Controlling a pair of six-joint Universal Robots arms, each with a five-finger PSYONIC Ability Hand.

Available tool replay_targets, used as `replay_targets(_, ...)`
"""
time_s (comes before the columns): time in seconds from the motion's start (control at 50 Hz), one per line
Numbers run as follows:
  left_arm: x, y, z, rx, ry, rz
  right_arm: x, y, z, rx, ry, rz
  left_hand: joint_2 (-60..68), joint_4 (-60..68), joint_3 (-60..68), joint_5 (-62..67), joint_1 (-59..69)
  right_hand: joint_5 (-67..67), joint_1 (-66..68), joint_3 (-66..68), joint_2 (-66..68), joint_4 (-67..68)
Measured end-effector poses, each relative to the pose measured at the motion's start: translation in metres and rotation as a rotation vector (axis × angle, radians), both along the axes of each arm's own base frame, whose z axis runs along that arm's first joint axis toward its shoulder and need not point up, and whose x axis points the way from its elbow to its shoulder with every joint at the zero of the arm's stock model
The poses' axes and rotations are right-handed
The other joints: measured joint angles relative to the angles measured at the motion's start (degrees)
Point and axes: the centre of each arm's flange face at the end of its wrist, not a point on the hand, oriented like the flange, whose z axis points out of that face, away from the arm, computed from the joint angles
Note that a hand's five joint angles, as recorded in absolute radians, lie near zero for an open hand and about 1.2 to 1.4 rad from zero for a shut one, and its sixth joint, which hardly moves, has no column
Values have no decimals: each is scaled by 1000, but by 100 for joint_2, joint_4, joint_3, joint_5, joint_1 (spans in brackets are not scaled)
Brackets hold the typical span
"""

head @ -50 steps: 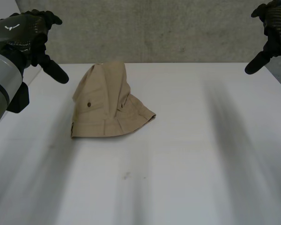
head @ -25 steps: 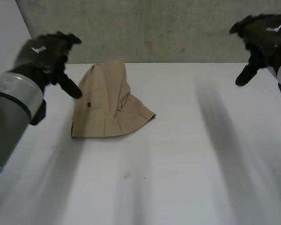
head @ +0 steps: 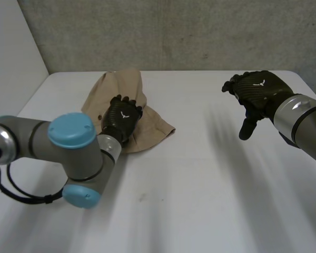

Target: Fold the shorts.

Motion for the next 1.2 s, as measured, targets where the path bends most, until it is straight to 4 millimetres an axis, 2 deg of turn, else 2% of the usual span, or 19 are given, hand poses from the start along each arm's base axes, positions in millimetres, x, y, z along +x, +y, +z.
replay_targets(0.04,-2,-5,-5,-17,-23,0,0,0,-1,4,2,0,0,0,0,0,0,0,0,0,0,0)
replay_targets(0.08,-4,-13,-12,-37,-48,1,0,-1,-4,10,5,-1,2079,2044,1977,1930,2141,0,0,0,0,0)
replay_targets(0.12,-6,-16,-13,-45,-52,3,0,-1,-5,12,6,-1,3272,3215,3074,3053,3251,0,0,0,0,0)
replay_targets(0.18,-8,-19,-9,-57,-24,5,-1,-2,-6,14,8,-4,3272,3215,3074,3053,3251,0,0,0,0,0)
replay_targets(0.2,-10,-19,-6,-58,-5,5,-1,-3,-6,14,8,-5,4608,4667,4293,3734,4212,0,0,0,0,0)
replay_targets(0.28,-17,-14,6,-44,82,-3,-2,-5,-5,11,7,-10,4695,4753,4381,3734,4212,0,0,0,0,0)
replay_targets(0.44,-33,26,33,121,314,-18,-4,-6,-1,-2,3,-16,4737,4786,4551,3735,4212,0,0,0,0,0)
replay_targets(0.52,-40,66,53,294,462,-37,-4,-6,4,-15,-1,-15,4742,4801,4571,3734,4212,0,0,0,0,0)
replay_targets(0.56,-41,73,56,318,482,-42,-4,-5,4,-16,-1,-15,4746,4801,4616,3734,4212,0,0,0,0,0)
replay_targets(0.66,-50,114,76,453,611,-99,-5,-5,7,-23,-4,-16,4779,4805,4678,3735,4212,0,0,0,0,0)
replay_targets(0.74,-57,125,86,489,693,-138,-5,-4,7,-26,-4,-16,4788,4805,4684,3734,4218,0,0,0,0,0)
replay_targets(0.84,-75,118,95,452,819,-199,-5,-4,10,-34,-7,-18,4789,4804,4684,3734,4220,0,0,0,0,0)
replay_targets(0.9,-85,110,93,415,860,-232,-6,-3,11,-38,-8,-24,2929,3057,2848,2137,2272,0,0,0,0,0)
replay_targets(0.94,-93,102,86,384,870,-261,-7,-3,13,-43,-8,-34,297,229,234,-321,-603,0,0,0,0,0)
replay_targets(0.98,-94,100,83,380,865,-266,-7,-4,13,-44,-8,-38,297,229,234,-321,-603,0,0,0,0,0)
replay_targets(1.0,-95,97,76,375,844,-272,-8,-4,14,-52,-6,-52,-739,-760,-737,-818,-958,0,0,0,0,0)
replay_targets(1.08,-80,88,73,371,806,-242,-11,-3,20,-76,-8,-77,-868,-840,-813,-821,-958,0,0,0,0,0)
replay_targets(1.14,-66,83,81,360,800,-216,-13,-1,25,-94,-11,-87,-874,-840,-813,-821,-958,0,0,0,0,0)
replay_targets(1.2,-34,76,105,318,814,-164,-15,6,37,-129,-22,-94,-874,-840,-813,-821,-958,0,0,0,0,0)
